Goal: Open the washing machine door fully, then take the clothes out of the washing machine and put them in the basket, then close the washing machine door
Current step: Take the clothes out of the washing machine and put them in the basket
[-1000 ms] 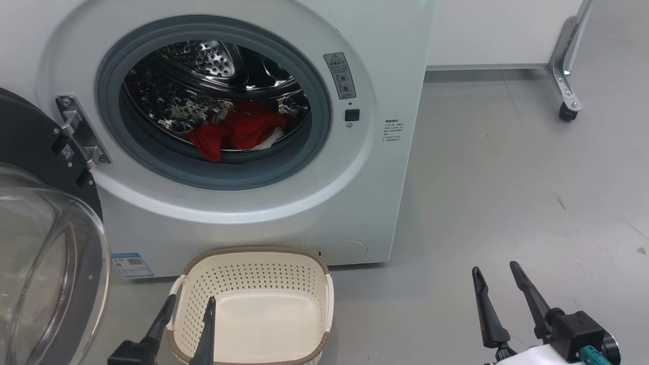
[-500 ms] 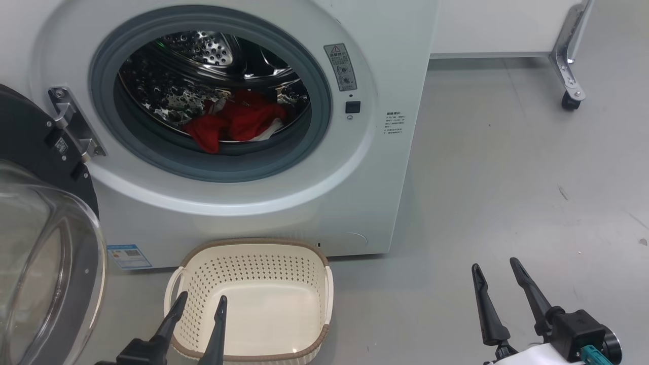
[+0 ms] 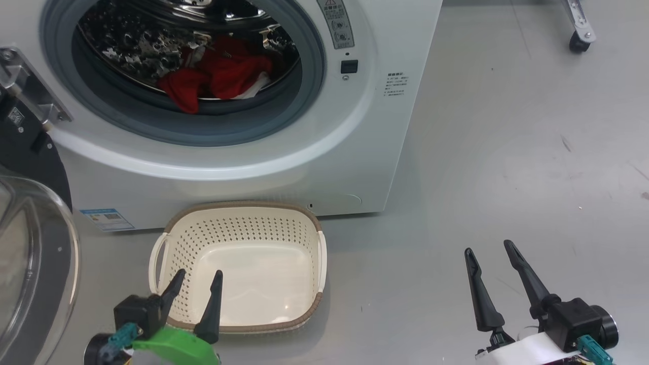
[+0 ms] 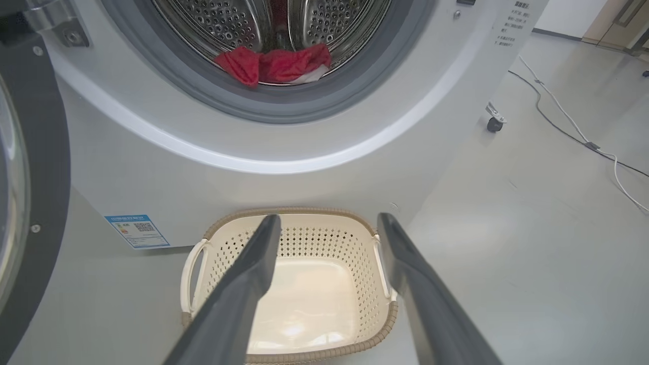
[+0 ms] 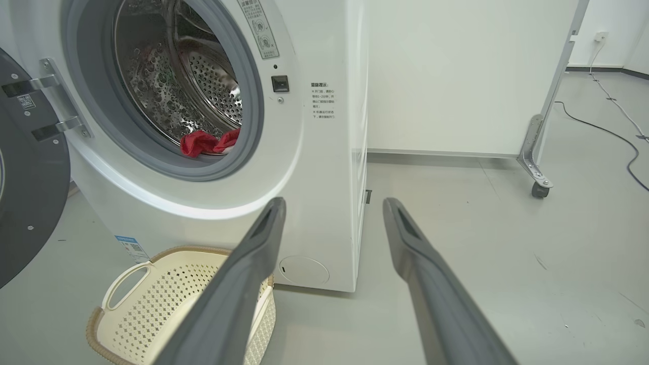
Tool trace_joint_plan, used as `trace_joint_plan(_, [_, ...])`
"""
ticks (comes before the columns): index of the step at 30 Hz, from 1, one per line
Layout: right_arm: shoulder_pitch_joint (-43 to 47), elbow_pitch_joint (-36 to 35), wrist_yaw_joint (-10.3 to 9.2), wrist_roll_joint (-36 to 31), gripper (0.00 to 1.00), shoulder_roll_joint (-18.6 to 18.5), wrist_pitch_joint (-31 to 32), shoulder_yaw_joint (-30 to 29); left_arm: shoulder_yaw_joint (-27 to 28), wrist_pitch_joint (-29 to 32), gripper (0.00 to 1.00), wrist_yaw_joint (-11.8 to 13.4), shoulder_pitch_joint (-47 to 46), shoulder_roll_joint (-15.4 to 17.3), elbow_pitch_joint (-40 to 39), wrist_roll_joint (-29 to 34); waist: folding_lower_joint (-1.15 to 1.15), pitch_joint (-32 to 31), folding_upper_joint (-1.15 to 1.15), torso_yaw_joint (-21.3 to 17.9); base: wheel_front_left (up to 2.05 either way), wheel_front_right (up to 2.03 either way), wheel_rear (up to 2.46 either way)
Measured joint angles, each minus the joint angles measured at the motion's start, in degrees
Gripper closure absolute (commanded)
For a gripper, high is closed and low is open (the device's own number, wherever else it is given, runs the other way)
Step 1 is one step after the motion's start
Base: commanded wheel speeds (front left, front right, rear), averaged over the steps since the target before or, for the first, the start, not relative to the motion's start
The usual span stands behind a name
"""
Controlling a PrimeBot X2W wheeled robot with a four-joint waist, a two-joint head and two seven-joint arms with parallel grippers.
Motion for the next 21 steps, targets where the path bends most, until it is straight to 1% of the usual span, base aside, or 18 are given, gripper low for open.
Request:
trace_joint_plan(9, [-2.1,-1.2,-0.1,0.0,0.0,0.0,0.0,0.9,0.4,7.7,0.0,-2.1,-9.5,-0.1,3.4,-5.6,0.0,6.0,0.0,-1.4,0.0,0.0,0.0])
trace_joint_plan(12, [-3.4,-1.6,-0.13,0.1,0.0,0.0,0.0,1.8,0.7,10.9,0.0,-2.4,-13.6,0.4,4.2,-7.3,0.0,8.1,0.0,-2.0,0.0,0.0,0.0])
trace_joint_plan(21, [-7.9,-2.7,-0.86,1.4,0.0,-0.1,0.0,4.3,2.3,19.1,0.0,-3.0,-26.7,5.9,4.6,-8.2,0.0,14.3,0.0,-4.0,0.0,0.0,0.0])
